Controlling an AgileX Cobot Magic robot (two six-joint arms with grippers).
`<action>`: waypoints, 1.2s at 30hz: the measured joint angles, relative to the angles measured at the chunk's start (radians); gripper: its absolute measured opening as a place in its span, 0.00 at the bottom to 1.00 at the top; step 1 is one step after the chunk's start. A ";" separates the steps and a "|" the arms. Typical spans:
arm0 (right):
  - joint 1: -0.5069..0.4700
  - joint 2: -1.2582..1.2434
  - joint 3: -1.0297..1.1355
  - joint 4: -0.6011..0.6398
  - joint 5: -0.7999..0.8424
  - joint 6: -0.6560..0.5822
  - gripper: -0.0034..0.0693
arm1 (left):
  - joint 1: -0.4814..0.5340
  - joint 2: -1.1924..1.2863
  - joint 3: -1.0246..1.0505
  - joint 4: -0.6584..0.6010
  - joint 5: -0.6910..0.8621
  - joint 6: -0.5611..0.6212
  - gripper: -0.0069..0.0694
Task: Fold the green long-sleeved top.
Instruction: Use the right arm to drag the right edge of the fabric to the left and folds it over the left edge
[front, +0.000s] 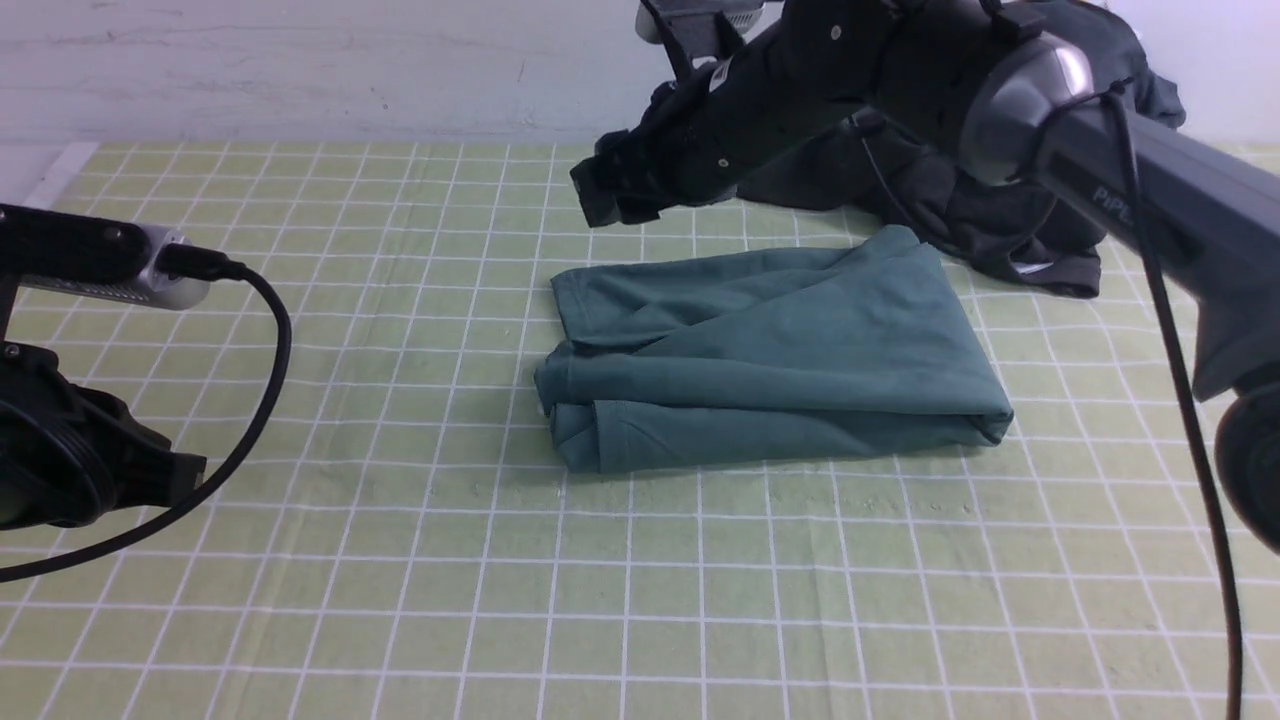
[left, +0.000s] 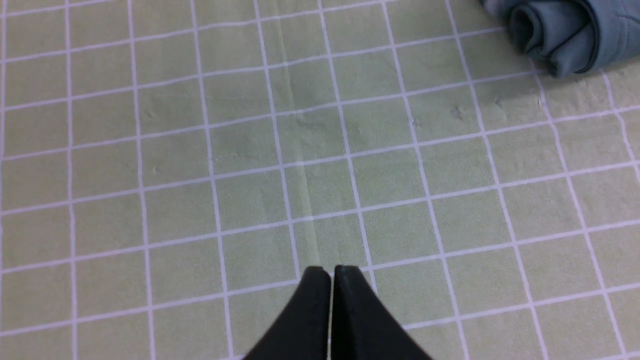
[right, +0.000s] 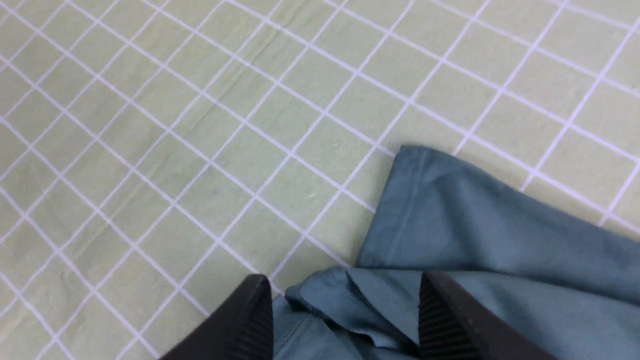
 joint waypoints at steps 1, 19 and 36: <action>-0.001 -0.003 -0.006 -0.010 0.006 0.000 0.57 | 0.000 0.000 0.000 -0.004 0.000 0.000 0.09; 0.029 0.158 -0.014 0.138 0.225 -0.109 0.03 | 0.000 0.000 0.000 -0.040 -0.012 0.000 0.09; 0.084 0.051 0.286 0.030 0.108 -0.136 0.03 | 0.000 -0.036 0.000 -0.064 -0.007 0.003 0.09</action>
